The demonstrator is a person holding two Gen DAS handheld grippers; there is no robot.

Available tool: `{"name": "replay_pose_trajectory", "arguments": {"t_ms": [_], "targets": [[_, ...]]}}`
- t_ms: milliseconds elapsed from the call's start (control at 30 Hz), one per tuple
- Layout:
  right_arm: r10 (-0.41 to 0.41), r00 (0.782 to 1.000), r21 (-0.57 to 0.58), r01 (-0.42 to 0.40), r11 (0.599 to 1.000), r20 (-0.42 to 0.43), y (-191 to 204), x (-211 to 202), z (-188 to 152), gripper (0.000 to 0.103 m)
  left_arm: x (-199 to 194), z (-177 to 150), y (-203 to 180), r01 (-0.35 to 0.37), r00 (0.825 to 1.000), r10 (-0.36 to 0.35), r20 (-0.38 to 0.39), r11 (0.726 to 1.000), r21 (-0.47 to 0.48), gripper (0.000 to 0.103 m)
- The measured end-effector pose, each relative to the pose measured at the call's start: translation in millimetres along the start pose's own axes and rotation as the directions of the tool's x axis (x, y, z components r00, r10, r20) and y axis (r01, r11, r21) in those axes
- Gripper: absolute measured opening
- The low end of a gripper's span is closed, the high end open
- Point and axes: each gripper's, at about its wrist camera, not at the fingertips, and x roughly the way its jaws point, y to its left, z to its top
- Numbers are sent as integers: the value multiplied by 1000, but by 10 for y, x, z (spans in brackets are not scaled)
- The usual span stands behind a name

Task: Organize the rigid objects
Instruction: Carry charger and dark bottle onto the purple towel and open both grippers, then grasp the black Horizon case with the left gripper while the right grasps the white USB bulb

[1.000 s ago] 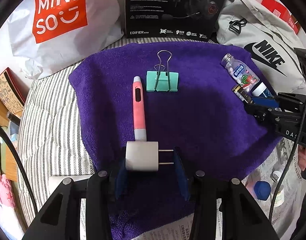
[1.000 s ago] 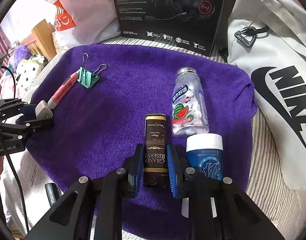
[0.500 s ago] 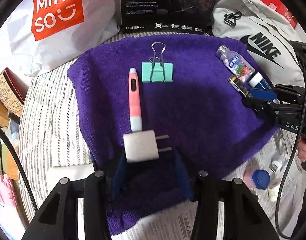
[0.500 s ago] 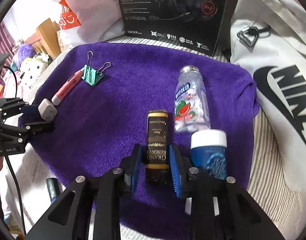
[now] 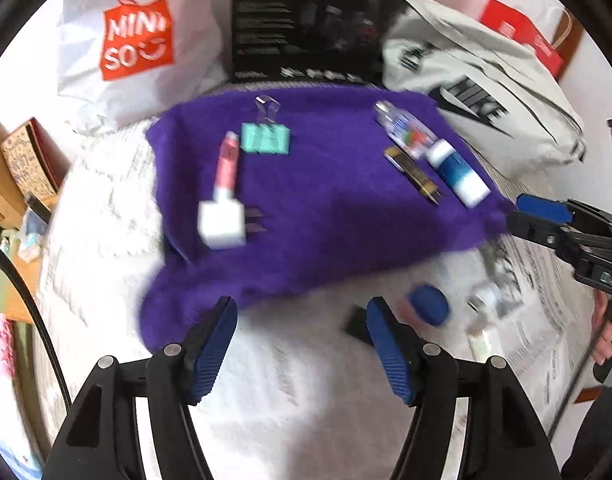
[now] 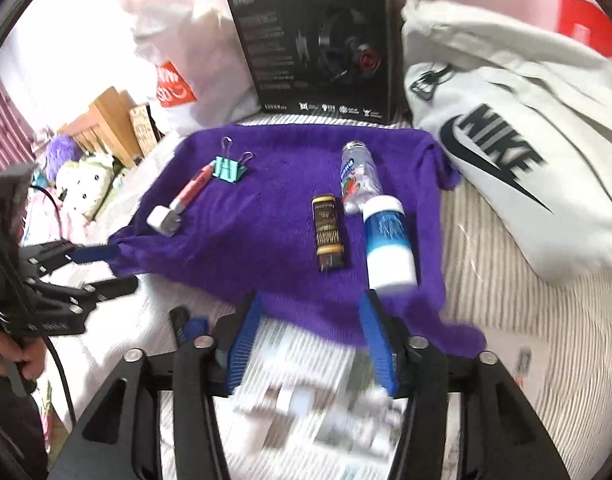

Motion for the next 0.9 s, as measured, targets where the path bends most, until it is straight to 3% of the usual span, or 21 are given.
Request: {"name": "replay_pose_trajectory", "arguments": {"t_ms": [233, 433, 700, 900], "targets": [[-6, 1000, 53, 6, 999, 4, -48, -359, -562, 55, 245, -217, -281, 0, 997, -2, -73, 1000, -26, 65], [25, 1000, 132, -27, 991, 12, -144, -498, -902, 55, 360, -192, -416, 0, 996, -4, -94, 999, -47, 65], [51, 999, 120, -50, 991, -5, -62, -461, -1023, 55, 464, -259, -669, -111, 987, 118, -112, 992, 68, 67], [66, 998, 123, -64, 990, -12, -79, -407, -1056, 55, 345, -412, -439, -141, 984, 146, -98, 988, 61, 67]]}}
